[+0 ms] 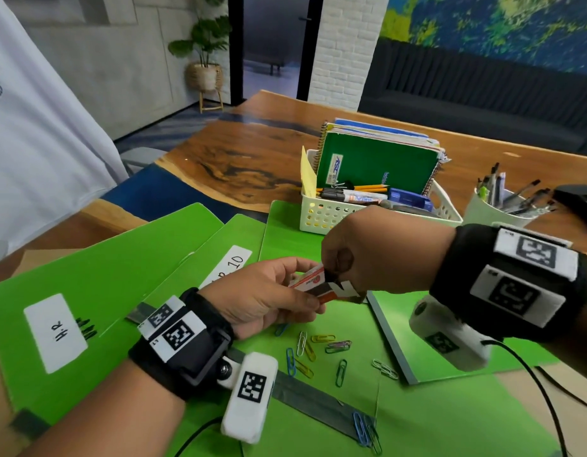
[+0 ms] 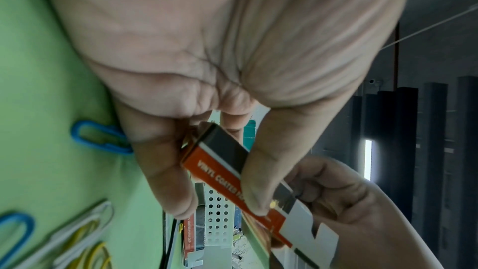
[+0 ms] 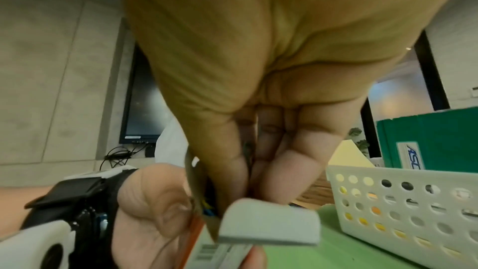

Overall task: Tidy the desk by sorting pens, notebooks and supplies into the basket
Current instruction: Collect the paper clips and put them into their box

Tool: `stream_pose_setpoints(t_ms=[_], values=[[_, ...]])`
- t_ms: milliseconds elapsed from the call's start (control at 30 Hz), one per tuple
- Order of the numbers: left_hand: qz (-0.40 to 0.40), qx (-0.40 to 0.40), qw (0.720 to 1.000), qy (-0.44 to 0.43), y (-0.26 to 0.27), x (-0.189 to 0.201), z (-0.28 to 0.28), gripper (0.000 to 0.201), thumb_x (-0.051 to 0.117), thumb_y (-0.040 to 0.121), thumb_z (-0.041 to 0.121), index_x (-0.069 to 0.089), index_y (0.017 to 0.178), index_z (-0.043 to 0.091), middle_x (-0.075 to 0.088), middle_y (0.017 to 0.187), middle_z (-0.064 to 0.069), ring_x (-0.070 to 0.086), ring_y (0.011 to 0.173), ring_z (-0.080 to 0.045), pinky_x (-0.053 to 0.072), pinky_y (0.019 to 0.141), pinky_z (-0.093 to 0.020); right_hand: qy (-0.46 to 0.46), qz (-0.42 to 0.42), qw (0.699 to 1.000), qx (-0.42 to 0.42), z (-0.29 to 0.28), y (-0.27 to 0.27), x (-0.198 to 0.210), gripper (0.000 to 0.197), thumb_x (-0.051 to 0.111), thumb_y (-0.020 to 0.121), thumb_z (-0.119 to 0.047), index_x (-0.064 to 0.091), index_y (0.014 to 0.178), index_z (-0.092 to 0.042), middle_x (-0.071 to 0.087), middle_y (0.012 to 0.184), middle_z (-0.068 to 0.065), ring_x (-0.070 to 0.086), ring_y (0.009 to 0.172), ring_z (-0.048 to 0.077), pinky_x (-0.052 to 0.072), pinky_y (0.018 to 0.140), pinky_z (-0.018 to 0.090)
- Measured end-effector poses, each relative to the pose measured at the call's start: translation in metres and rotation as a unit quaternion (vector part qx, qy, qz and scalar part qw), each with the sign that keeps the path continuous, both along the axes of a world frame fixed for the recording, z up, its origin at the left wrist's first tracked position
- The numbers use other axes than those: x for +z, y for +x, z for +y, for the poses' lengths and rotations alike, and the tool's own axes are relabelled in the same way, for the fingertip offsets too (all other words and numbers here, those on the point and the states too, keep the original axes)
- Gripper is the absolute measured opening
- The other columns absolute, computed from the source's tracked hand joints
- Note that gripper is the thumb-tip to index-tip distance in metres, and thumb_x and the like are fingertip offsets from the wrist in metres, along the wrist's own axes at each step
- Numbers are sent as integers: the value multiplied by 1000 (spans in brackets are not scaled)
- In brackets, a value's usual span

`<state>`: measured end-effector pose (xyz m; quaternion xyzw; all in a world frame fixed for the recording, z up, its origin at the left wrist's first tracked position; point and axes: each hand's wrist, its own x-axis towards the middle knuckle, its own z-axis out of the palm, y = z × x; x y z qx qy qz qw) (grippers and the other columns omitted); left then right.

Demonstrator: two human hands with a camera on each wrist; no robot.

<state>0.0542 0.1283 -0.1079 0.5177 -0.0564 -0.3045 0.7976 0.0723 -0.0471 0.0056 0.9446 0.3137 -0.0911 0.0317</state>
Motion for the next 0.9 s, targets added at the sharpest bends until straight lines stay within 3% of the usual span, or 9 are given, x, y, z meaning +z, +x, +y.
stream_pose_setpoints(t_ms=[200,333,400,500,600,700,767,833,900], values=[[19,9,1000,-11,0,1,1,58,66,70,-16,56,124,2,58,118,-28,58,118,-51,55,87,-38,110,23,993,-21,-6,0,2,19,73,82,-13,66,87,-29,74,83,-13,67,72,0,60,72,32],[6,14,999,-30,1,-2,2,58,61,76,-22,57,127,4,65,112,-20,57,120,-49,52,91,-41,124,10,992,-16,-11,3,5,15,76,80,-13,75,84,-27,74,77,-14,68,71,1,59,73,31],[-5,10,999,-37,1,-4,3,58,60,78,-24,56,129,4,67,111,-21,58,120,-47,52,93,-41,151,3,989,-2,-14,3,6,15,80,80,-15,75,85,-28,74,78,-15,68,72,-1,58,72,24],[-12,15,996,-86,3,0,9,64,66,74,-17,51,134,0,55,129,-35,58,119,-46,54,93,-40,281,-56,958,-1,-17,4,7,12,80,81,-13,72,85,-21,72,78,-12,66,73,-1,52,68,12],[-32,40,989,-139,10,6,21,82,88,63,1,49,136,-1,58,129,-27,58,119,-40,54,94,-40,386,-103,915,-59,-21,14,3,9,70,87,-6,66,90,-14,68,80,-6,62,70,7,53,65,18],[-61,46,991,-107,12,9,25,89,94,59,17,50,135,2,60,130,-26,58,122,-35,55,92,-36,266,-20,951,-157,-25,32,-12,10,63,93,-10,65,95,-20,68,89,-3,64,78,16,52,65,22],[-86,36,992,-80,11,9,24,88,94,60,23,52,135,4,61,130,-27,60,119,-32,54,93,-35,171,44,969,-172,-22,42,-26,16,62,93,-12,68,100,-25,68,97,-9,65,88,16,53,77,26],[-107,34,990,-81,11,9,24,78,93,62,26,57,129,6,63,127,-27,64,113,-31,55,92,-33,101,69,980,-156,-10,49,-40,33,57,92,-9,67,117,-28,65,109,-11,63,101,15,50,87,27],[-116,48,987,-99,13,11,27,71,92,62,26,61,122,5,64,125,-28,67,109,-29,55,88,-31,22,77,989,-121,6,52,-48,51,51,91,-7,55,139,-27,63,128,-3,61,112,21,50,91,30]])
